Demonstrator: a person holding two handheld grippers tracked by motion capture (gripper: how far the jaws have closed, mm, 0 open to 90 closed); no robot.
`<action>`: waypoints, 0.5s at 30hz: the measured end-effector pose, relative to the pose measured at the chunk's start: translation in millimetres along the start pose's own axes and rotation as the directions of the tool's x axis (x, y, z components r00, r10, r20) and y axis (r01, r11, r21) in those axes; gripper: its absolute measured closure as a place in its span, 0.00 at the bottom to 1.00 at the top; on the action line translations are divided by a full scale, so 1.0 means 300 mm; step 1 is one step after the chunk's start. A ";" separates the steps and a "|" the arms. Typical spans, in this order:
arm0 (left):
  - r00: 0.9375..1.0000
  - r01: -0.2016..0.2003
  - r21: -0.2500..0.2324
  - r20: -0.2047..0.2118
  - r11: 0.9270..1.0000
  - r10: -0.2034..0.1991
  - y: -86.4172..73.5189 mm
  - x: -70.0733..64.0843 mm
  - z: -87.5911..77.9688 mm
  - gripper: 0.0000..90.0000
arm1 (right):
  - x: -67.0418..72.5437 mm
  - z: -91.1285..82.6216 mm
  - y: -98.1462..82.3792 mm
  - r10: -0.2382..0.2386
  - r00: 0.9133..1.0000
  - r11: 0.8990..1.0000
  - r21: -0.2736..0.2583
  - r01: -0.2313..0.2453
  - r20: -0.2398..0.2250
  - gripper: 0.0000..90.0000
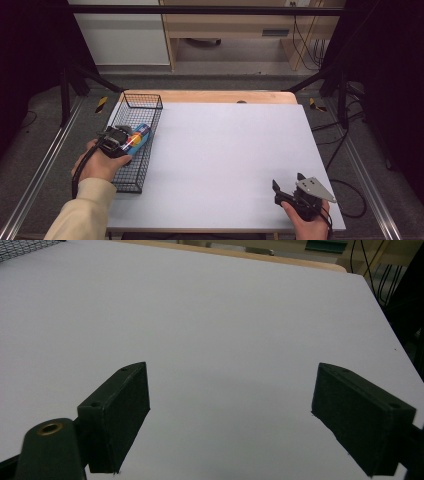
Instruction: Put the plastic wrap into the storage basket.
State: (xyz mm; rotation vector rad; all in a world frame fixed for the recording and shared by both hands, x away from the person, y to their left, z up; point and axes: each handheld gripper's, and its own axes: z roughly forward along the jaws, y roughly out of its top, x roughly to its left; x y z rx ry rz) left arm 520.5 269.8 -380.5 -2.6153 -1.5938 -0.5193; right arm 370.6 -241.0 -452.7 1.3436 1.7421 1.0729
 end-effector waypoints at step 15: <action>0.976 0.007 -0.600 0.176 0.800 0.124 -0.153 -0.166 -0.196 0.12 | 0.011 0.001 0.006 -0.033 0.999 0.999 -0.005 0.033 -0.008 0.12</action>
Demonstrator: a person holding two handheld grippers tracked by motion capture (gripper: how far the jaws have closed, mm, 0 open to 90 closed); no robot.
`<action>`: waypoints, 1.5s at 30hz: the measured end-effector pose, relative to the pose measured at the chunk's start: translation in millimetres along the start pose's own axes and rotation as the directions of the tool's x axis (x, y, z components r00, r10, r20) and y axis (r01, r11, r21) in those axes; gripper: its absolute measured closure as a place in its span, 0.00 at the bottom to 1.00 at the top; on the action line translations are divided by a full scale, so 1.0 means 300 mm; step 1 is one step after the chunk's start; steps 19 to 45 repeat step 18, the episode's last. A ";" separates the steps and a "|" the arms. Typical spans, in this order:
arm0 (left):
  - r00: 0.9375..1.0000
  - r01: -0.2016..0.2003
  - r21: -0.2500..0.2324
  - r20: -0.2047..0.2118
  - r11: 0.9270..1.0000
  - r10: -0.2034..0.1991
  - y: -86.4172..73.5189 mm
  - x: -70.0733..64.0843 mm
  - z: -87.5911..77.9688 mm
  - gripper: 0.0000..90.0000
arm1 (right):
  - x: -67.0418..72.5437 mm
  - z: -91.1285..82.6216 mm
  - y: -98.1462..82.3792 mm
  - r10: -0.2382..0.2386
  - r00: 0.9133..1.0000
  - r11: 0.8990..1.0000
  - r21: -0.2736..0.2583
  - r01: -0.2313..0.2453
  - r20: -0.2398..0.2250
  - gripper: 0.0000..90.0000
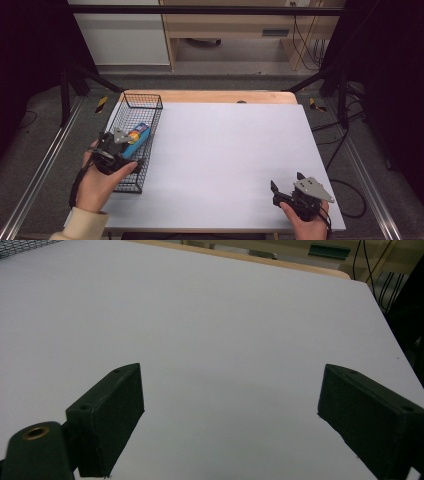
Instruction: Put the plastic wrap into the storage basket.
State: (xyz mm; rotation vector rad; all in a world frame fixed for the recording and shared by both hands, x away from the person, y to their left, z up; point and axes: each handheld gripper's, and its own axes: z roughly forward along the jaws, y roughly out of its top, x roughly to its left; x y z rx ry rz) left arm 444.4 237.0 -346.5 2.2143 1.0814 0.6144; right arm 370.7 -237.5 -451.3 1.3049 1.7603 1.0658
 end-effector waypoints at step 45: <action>0.923 -0.235 -0.297 0.230 0.926 0.308 -0.099 -0.298 0.229 0.07 | -0.030 0.059 -0.001 0.025 0.999 0.998 0.050 -0.027 0.041 0.06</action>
